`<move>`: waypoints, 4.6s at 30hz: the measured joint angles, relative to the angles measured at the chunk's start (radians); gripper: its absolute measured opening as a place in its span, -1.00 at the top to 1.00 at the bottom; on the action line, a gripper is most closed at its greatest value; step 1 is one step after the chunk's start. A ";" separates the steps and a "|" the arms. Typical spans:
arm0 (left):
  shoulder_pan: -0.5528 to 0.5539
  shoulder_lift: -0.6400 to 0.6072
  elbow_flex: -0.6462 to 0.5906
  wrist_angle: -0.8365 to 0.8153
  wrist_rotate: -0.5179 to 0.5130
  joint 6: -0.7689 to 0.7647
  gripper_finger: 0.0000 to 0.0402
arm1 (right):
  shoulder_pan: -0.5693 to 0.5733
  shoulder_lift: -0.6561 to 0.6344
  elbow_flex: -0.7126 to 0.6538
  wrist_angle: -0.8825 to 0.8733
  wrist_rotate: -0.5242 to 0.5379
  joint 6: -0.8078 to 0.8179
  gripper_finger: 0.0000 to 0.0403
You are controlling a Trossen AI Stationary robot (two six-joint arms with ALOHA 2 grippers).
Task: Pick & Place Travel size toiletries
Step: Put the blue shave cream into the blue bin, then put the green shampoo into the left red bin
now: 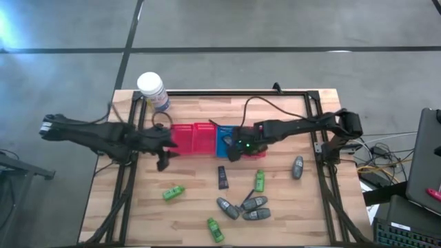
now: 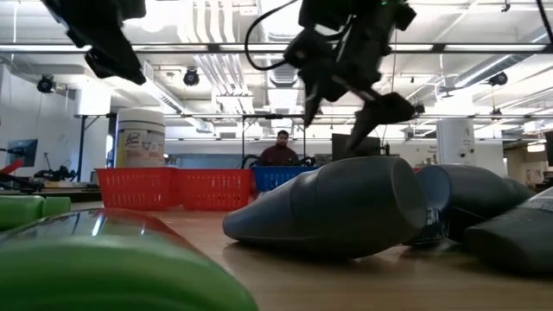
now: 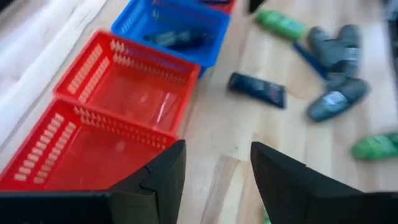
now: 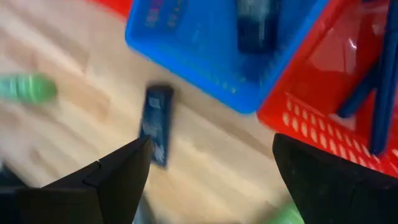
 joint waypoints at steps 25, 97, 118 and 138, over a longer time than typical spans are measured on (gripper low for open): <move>0.000 -0.312 -0.051 -0.162 0.032 0.120 0.07 | 0.093 0.520 0.471 -0.169 0.011 0.092 -0.50; -0.428 0.157 -0.101 -0.114 0.122 -0.496 0.07 | -0.132 0.125 0.456 -0.479 0.176 -0.456 -0.77; -0.572 0.581 -0.004 0.020 0.054 -0.710 -0.61 | -0.116 -0.093 0.182 -0.323 0.203 -0.504 -0.68; -0.553 0.647 -0.055 0.115 0.009 -0.600 0.16 | -0.108 -0.232 -0.034 -0.205 0.201 -0.336 -0.80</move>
